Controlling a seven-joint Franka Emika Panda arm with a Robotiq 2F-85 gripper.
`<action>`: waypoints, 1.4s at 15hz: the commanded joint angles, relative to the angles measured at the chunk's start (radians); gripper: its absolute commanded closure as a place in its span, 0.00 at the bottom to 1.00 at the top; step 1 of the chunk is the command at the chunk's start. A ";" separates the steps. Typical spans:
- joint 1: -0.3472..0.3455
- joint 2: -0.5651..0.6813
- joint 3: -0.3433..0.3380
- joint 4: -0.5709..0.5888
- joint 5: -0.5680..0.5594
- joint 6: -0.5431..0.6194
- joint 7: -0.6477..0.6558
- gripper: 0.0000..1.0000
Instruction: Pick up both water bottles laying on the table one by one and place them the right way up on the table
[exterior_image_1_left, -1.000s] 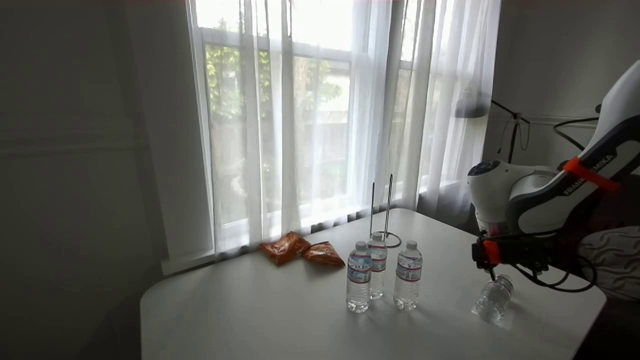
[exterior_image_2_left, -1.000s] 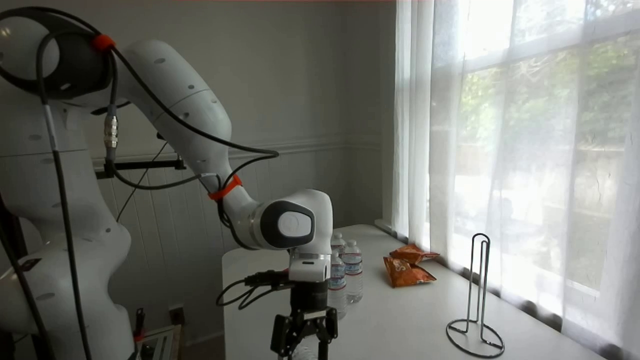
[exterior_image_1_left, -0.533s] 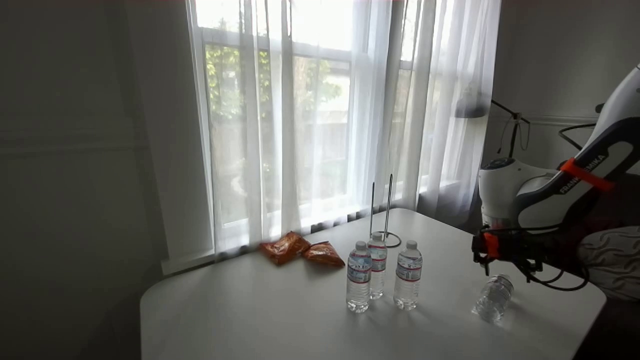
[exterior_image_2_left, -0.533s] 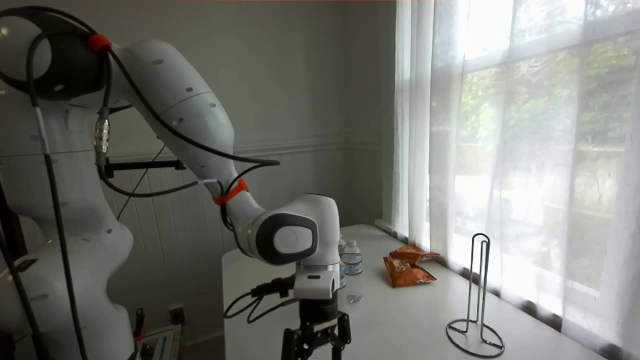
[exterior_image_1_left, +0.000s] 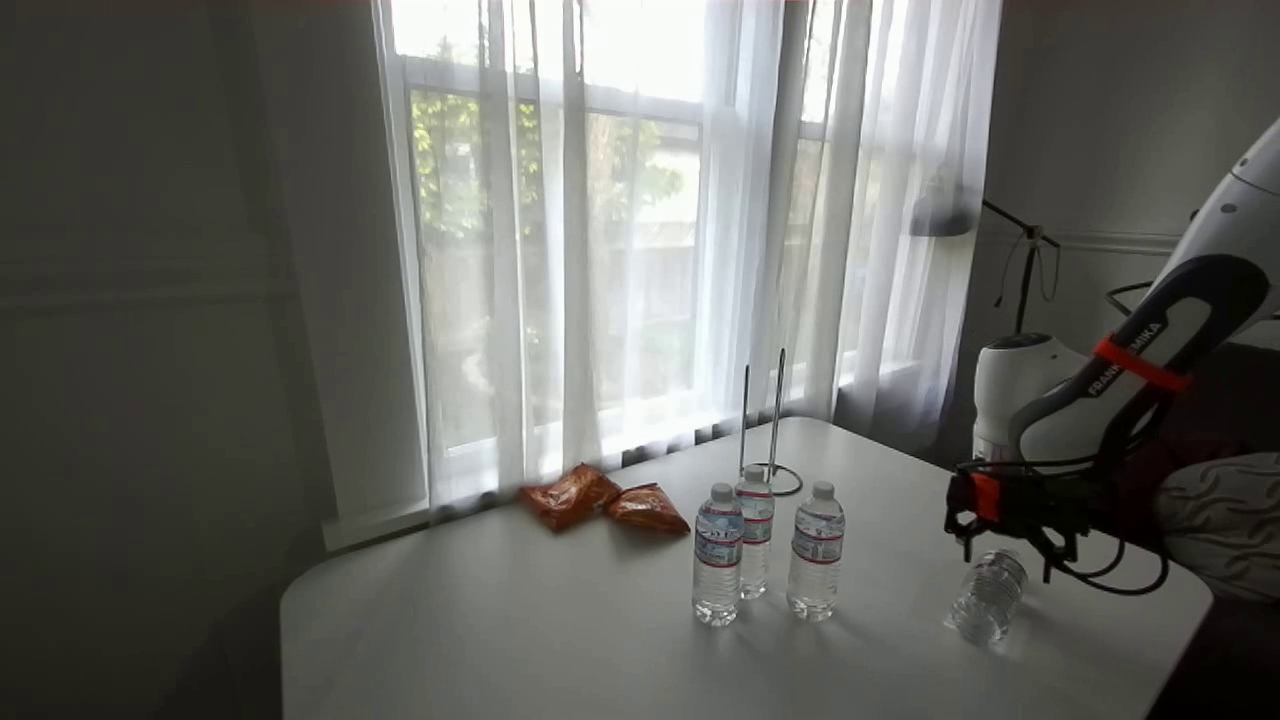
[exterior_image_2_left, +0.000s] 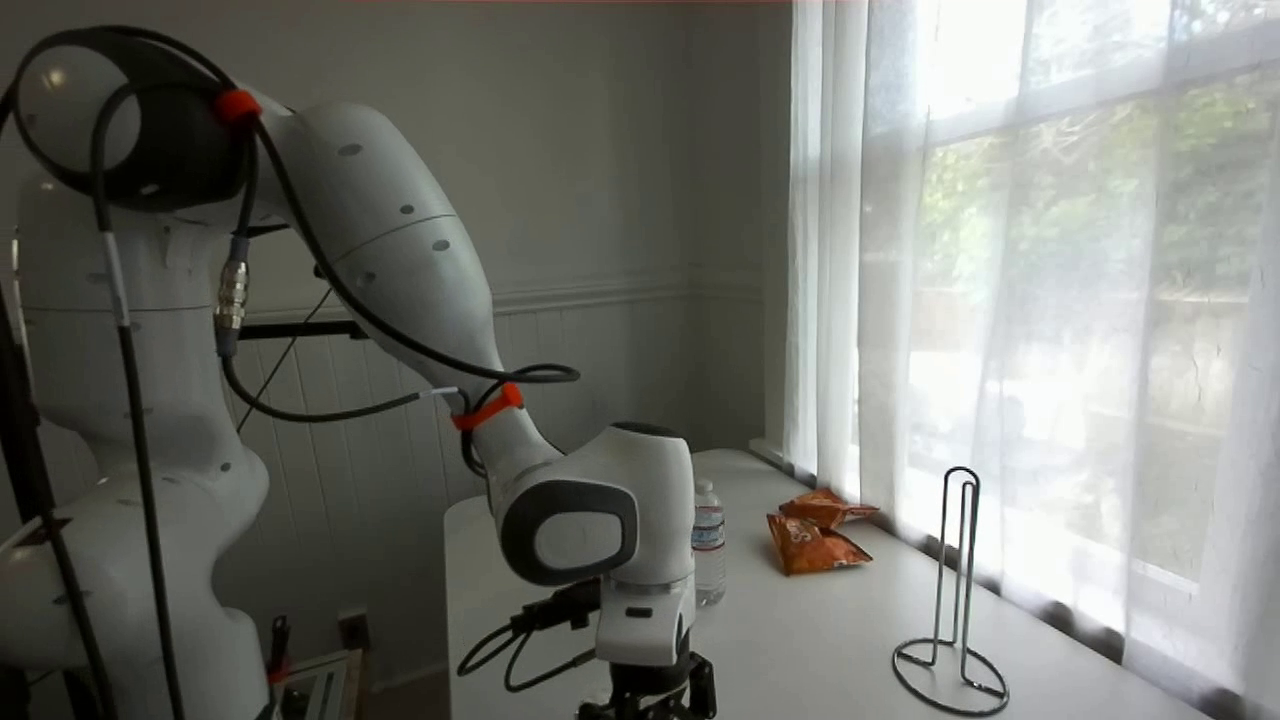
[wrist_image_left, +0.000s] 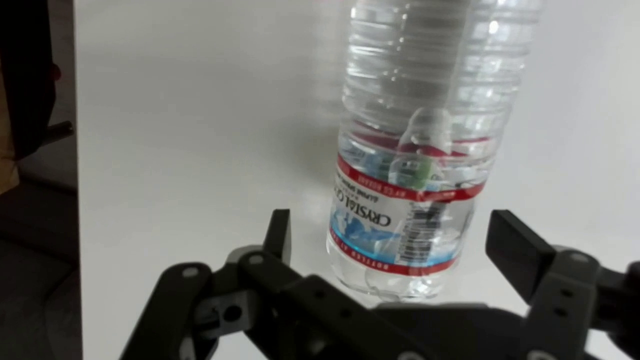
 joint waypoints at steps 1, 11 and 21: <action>-0.004 0.046 -0.013 0.000 0.104 0.089 -0.112 0.00; 0.024 0.114 -0.047 0.021 0.250 0.189 -0.219 0.16; 0.180 0.046 -0.122 0.045 0.118 0.122 -0.021 0.72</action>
